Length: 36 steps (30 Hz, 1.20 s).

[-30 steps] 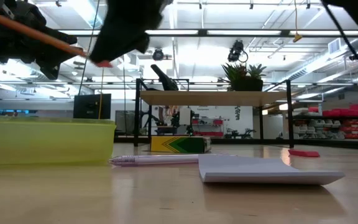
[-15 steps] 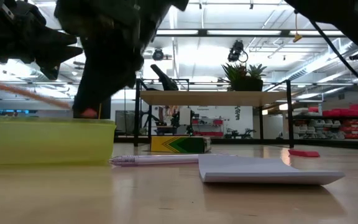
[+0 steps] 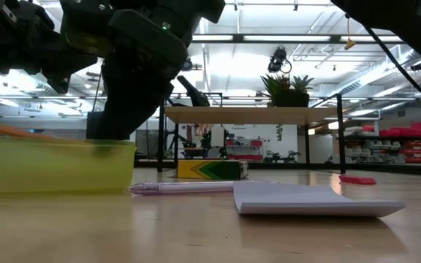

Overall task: Pack school essentials
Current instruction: Put the orange pencil into the yellow supply box, then put the purple pen into the yellow supply box

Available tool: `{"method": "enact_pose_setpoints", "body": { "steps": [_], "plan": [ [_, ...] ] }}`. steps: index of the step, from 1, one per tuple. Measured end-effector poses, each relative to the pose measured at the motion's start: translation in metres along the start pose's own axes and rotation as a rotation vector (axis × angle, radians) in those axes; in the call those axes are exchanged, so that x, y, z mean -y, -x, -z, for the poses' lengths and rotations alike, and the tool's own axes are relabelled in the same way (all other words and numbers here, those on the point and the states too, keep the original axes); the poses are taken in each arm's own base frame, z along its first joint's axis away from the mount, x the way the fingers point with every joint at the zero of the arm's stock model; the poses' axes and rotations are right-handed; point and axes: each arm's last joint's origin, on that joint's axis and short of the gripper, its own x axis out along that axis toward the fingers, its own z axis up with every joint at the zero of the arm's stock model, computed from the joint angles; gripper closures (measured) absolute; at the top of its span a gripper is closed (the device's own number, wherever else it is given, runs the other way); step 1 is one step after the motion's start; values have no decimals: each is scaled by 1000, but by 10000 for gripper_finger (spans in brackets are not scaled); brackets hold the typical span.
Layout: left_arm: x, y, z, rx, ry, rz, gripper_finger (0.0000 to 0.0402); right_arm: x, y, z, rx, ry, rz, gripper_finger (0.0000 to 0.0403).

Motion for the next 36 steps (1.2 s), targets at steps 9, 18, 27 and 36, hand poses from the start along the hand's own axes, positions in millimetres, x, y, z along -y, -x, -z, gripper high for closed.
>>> {"method": "enact_pose_setpoints", "body": {
  "steps": [9,18,27,36],
  "plan": [
    [0,0,0,0,0,0,249,3,0,5,-57,10,32,340],
    [0,0,0,0,-1,0,257,4,1,6,-59,19,32,323],
    [0,0,0,0,0,0,249,4,5,3,-47,21,34,318],
    [0,0,0,0,0,0,257,5,37,0,-97,33,138,318]
  ]
}}
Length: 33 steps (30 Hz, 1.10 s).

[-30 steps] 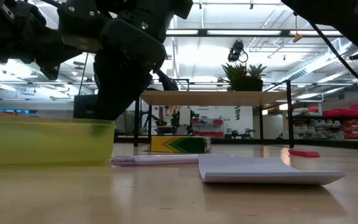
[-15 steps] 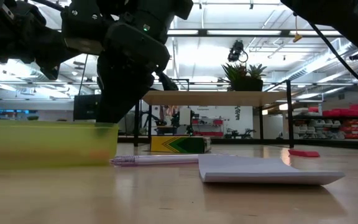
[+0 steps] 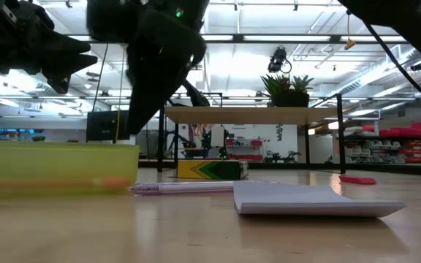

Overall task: Pack school essentials
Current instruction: Put the purple pen into the yellow supply box

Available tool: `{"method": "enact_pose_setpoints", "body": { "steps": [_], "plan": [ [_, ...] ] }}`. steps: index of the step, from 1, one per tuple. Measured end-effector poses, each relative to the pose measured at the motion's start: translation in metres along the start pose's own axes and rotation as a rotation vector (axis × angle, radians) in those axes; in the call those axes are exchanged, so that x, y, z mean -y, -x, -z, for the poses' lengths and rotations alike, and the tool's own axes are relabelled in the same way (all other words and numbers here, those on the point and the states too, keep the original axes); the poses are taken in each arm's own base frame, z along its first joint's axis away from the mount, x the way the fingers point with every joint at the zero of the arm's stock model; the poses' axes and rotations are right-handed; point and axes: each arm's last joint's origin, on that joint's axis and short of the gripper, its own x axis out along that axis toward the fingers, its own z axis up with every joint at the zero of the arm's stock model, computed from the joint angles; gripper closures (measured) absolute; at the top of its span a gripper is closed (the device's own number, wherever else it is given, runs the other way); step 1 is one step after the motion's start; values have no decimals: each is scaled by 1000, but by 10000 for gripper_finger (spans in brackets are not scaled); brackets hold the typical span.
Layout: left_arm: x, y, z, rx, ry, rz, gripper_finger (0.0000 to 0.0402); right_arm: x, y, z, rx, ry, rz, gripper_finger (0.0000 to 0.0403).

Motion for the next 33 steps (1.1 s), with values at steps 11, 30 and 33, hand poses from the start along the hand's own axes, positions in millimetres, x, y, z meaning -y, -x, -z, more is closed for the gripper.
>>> {"method": "enact_pose_setpoints", "body": {
  "steps": [11,30,33],
  "plan": [
    [0,0,0,0,-1,0,250,-12,29,9,-88,-97,-71,318],
    [0,0,0,-1,-1,-1,252,-55,-27,55,-397,-186,-98,238],
    [0,0,0,0,0,0,256,-55,-27,55,-396,-173,-82,236]
  ]
}}
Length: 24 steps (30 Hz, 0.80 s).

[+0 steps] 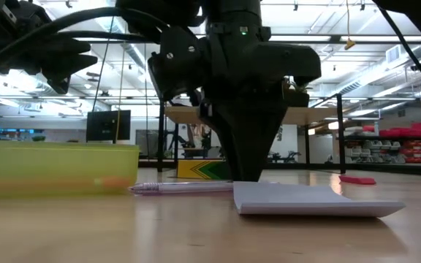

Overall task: Pack school essentials
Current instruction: Put the purple pen into the yellow supply box

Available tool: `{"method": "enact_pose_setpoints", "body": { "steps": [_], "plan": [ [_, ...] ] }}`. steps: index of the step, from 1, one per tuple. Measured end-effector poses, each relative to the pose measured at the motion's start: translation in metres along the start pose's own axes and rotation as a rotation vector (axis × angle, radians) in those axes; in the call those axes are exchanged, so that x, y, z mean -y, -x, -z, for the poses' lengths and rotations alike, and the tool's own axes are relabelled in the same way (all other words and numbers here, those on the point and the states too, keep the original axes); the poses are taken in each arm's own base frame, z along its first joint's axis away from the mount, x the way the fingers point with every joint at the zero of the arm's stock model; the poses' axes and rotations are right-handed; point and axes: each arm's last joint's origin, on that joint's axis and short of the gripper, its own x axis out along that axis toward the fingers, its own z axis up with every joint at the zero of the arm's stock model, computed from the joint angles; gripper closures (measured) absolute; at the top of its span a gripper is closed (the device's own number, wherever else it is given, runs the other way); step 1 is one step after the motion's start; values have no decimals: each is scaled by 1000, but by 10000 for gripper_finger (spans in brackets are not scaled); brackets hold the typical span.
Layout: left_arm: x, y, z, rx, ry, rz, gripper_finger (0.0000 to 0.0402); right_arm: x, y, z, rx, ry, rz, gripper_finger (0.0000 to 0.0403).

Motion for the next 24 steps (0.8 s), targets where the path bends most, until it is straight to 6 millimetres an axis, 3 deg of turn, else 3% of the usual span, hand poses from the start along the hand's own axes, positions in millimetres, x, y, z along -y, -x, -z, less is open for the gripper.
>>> {"method": "enact_pose_setpoints", "body": {
  "steps": [14,24],
  "plan": [
    [0,0,0,0,-1,0,252,-1,-16,11,-73,5,9,250],
    [0,0,0,0,0,0,252,-1,-18,10,-67,38,-3,332]
  ]
}}
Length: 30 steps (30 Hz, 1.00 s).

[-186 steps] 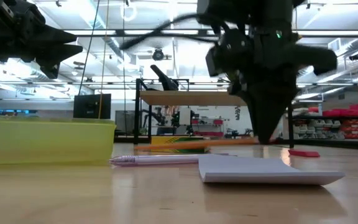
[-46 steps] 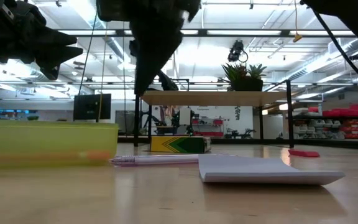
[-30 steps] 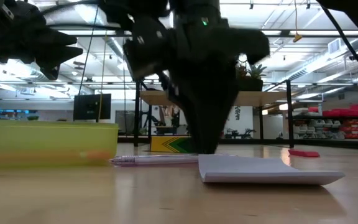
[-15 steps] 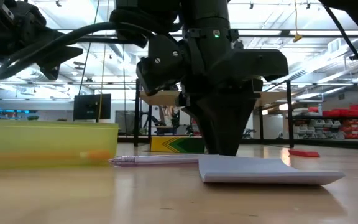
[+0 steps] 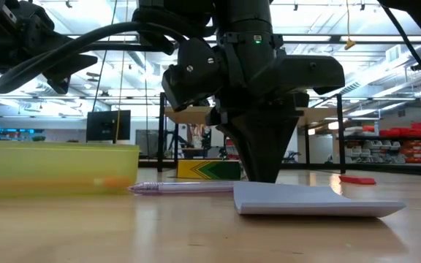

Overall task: Pack school essentials
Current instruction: Put the purple pen into the yellow supply box

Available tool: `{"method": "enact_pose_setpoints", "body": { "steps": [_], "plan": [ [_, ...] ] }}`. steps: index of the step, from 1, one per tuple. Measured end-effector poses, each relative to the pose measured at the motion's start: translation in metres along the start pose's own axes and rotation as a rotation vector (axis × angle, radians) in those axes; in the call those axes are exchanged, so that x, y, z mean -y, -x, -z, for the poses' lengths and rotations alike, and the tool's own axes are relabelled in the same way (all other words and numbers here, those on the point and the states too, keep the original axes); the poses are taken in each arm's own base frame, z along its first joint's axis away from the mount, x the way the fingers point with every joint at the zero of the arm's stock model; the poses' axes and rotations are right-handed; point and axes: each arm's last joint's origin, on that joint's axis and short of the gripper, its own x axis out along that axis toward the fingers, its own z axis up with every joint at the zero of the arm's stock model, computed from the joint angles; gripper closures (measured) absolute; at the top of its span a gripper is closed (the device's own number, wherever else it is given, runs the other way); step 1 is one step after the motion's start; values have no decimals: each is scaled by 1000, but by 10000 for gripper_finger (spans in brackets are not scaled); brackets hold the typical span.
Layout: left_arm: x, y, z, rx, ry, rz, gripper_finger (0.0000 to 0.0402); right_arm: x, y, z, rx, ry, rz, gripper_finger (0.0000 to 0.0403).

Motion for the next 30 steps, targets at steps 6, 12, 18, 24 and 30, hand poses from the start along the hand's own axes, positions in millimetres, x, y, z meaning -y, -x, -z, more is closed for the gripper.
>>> {"method": "enact_pose_setpoints", "body": {
  "steps": [6,12,18,24,30],
  "plan": [
    [0,0,0,0,-1,0,250,0,-1,0,-1,17,-2,350],
    [0,0,0,1,0,0,257,1,5,2,2,24,17,344],
    [0,0,0,0,-1,0,250,2,38,11,72,9,72,345],
    [0,0,0,0,0,0,251,2,73,20,168,-22,68,345],
    [0,0,0,1,0,0,257,2,90,24,232,-35,62,352]
  ]
}}
